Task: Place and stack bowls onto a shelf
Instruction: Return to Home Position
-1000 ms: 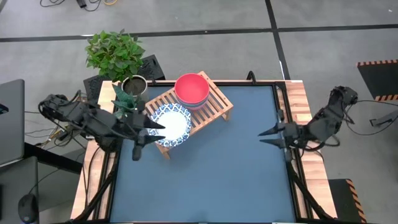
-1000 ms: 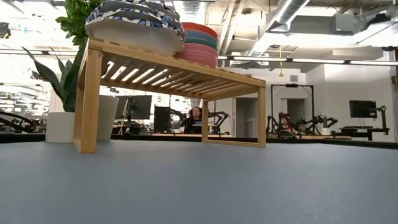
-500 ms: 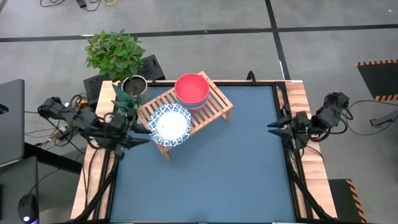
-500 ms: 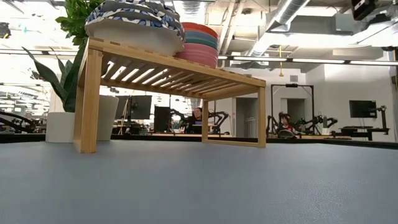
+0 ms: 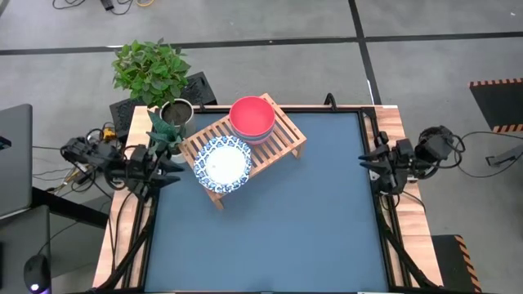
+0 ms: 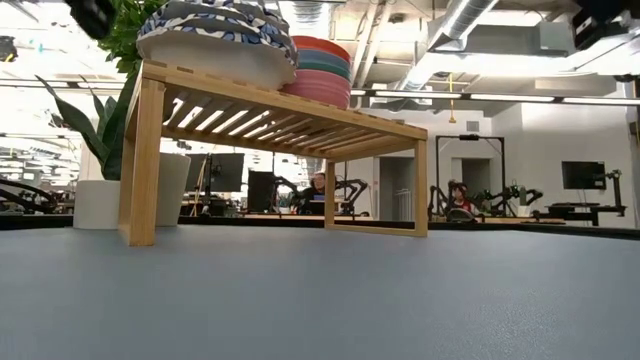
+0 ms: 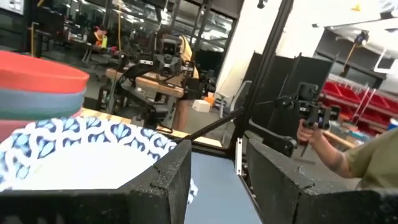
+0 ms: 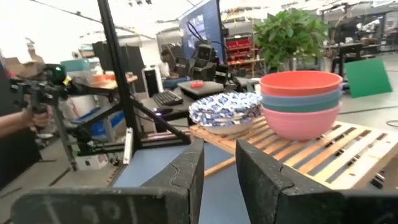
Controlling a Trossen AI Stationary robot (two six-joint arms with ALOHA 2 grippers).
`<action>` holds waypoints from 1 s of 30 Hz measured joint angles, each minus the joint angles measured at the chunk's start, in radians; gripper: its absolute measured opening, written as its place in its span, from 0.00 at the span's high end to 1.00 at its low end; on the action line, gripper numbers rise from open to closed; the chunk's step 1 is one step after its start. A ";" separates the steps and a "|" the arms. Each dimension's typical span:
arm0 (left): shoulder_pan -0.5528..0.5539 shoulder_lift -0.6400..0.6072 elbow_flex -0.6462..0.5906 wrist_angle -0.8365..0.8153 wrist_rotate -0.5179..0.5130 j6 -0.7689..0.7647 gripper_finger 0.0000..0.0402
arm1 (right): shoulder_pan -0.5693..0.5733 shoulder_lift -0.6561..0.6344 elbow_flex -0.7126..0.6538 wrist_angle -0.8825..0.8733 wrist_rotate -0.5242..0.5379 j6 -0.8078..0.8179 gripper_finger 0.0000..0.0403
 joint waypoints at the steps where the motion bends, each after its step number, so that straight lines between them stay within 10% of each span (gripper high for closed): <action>1: 0.000 -0.026 -0.020 0.001 -0.003 -0.004 0.65 | -0.002 0.000 0.000 -0.008 0.009 -0.002 0.71; 30: 0.000 -0.173 -0.337 0.136 0.128 -0.160 0.65 | -0.027 0.000 -0.282 0.130 0.010 0.161 0.71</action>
